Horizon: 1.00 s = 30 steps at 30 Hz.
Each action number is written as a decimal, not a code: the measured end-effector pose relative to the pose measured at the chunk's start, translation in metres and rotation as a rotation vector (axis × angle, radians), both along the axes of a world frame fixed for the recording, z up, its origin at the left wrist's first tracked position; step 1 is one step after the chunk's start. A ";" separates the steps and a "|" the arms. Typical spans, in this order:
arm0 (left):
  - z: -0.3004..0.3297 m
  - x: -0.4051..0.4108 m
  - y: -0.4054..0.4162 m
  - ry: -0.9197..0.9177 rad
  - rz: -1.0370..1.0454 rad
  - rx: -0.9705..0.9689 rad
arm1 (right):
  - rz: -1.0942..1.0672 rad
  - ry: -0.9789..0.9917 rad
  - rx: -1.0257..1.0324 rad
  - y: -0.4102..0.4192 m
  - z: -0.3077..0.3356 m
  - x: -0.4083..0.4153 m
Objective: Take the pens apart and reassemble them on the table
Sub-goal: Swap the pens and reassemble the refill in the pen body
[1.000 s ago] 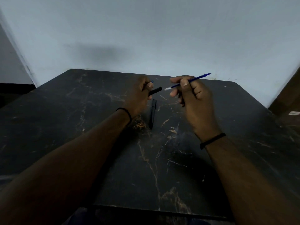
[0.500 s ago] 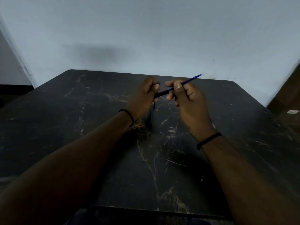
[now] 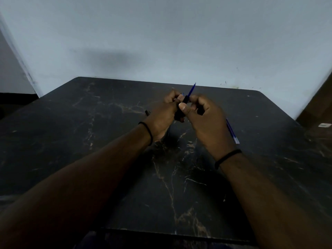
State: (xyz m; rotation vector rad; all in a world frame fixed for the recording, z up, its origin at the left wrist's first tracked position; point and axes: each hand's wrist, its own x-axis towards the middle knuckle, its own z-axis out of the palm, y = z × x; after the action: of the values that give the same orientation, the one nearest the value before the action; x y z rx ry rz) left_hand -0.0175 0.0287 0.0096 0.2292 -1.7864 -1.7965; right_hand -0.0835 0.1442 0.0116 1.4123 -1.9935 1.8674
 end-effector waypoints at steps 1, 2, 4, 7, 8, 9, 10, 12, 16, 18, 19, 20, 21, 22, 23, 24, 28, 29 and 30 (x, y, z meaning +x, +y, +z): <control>0.000 0.000 0.001 -0.003 -0.013 0.024 | -0.035 0.013 -0.013 0.000 -0.001 -0.001; 0.000 -0.001 0.002 -0.005 -0.009 0.047 | -0.068 0.011 -0.022 0.000 0.000 -0.002; 0.001 -0.001 0.001 -0.009 0.040 0.106 | -0.102 -0.017 -0.041 0.001 0.002 -0.003; 0.002 0.002 -0.006 0.013 0.095 0.256 | -0.095 -0.003 0.006 0.003 0.003 -0.001; 0.001 0.003 -0.010 0.024 0.101 0.299 | -0.086 0.003 0.047 0.003 0.002 0.000; 0.000 0.003 -0.014 0.033 0.118 0.325 | -0.079 0.004 0.093 0.003 0.001 0.002; 0.000 0.005 -0.016 0.045 0.151 0.332 | -0.068 0.003 0.133 0.004 0.000 0.004; 0.001 0.006 -0.020 0.076 0.244 0.332 | -0.046 0.010 0.187 0.005 -0.001 0.006; 0.004 0.009 -0.024 0.145 0.353 0.375 | -0.039 0.007 0.271 0.007 -0.001 0.006; 0.004 0.010 -0.026 0.164 0.363 0.391 | -0.041 0.017 0.313 0.008 -0.002 0.005; 0.004 0.011 -0.026 0.170 0.360 0.393 | -0.039 0.022 0.322 0.009 -0.002 0.005; 0.004 0.011 -0.026 0.171 0.357 0.390 | -0.036 0.023 0.324 0.009 -0.002 0.005; 0.004 0.011 -0.025 0.170 0.352 0.388 | -0.032 0.020 0.323 0.009 -0.002 0.005; 0.003 0.011 -0.025 0.166 0.350 0.386 | -0.027 0.017 0.325 0.010 -0.002 0.005; 0.003 0.011 -0.025 0.162 0.345 0.387 | -0.025 0.016 0.334 0.009 -0.002 0.005; 0.002 0.011 -0.025 0.161 0.340 0.387 | -0.028 0.021 0.343 0.010 -0.002 0.005; 0.003 0.012 -0.024 0.165 0.336 0.394 | -0.032 0.015 0.344 0.009 -0.003 0.003; 0.004 0.012 -0.024 0.168 0.338 0.396 | -0.037 0.020 0.343 0.009 -0.003 0.003; 0.004 0.012 -0.024 0.172 0.340 0.396 | -0.047 0.032 0.343 0.009 -0.002 0.004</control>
State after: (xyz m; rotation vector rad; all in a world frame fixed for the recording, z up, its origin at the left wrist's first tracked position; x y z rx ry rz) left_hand -0.0053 0.0043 0.0138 0.4869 -1.1801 -1.8380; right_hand -0.0798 0.1531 0.0091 1.4405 -2.3949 1.5257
